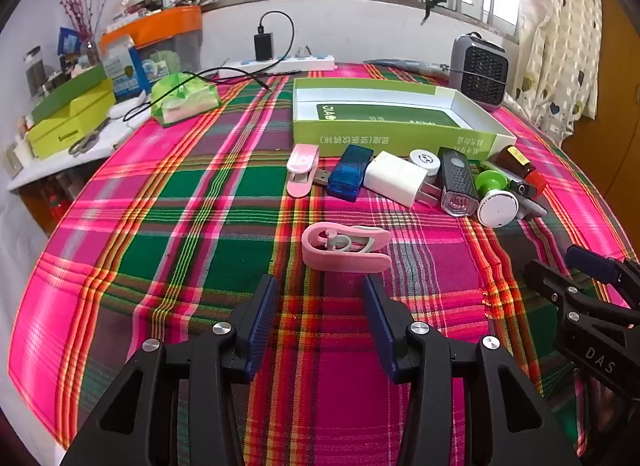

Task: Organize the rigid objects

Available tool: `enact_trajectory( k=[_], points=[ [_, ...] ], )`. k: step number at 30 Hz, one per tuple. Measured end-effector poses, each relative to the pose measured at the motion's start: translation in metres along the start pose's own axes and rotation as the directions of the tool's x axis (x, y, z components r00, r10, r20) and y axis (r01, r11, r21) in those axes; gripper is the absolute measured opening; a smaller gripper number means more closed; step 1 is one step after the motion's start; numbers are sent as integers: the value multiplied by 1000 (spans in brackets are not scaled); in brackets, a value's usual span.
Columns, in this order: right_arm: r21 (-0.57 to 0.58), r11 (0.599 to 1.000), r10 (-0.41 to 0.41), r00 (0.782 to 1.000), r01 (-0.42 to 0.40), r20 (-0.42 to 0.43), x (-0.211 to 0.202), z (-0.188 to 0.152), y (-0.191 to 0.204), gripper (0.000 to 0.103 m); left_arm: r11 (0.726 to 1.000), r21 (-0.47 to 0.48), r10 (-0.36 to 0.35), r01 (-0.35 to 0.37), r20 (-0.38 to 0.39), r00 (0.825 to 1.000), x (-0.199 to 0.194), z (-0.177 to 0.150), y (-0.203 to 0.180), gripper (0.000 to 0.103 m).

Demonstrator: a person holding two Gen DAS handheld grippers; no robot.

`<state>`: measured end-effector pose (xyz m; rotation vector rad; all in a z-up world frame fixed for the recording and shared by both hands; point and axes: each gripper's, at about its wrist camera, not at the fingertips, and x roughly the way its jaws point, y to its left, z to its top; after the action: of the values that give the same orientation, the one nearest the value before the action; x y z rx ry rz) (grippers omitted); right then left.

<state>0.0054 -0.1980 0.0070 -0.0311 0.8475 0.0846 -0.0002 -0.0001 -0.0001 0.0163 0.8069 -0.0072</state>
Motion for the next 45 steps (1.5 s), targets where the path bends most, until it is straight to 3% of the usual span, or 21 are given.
enact_trajectory(
  k=[45],
  points=[
    [1, 1000, 1, 1000, -1, 0, 0, 0, 0, 65, 1000, 1, -1, 1, 5, 1000, -1, -1, 1, 43]
  ],
)
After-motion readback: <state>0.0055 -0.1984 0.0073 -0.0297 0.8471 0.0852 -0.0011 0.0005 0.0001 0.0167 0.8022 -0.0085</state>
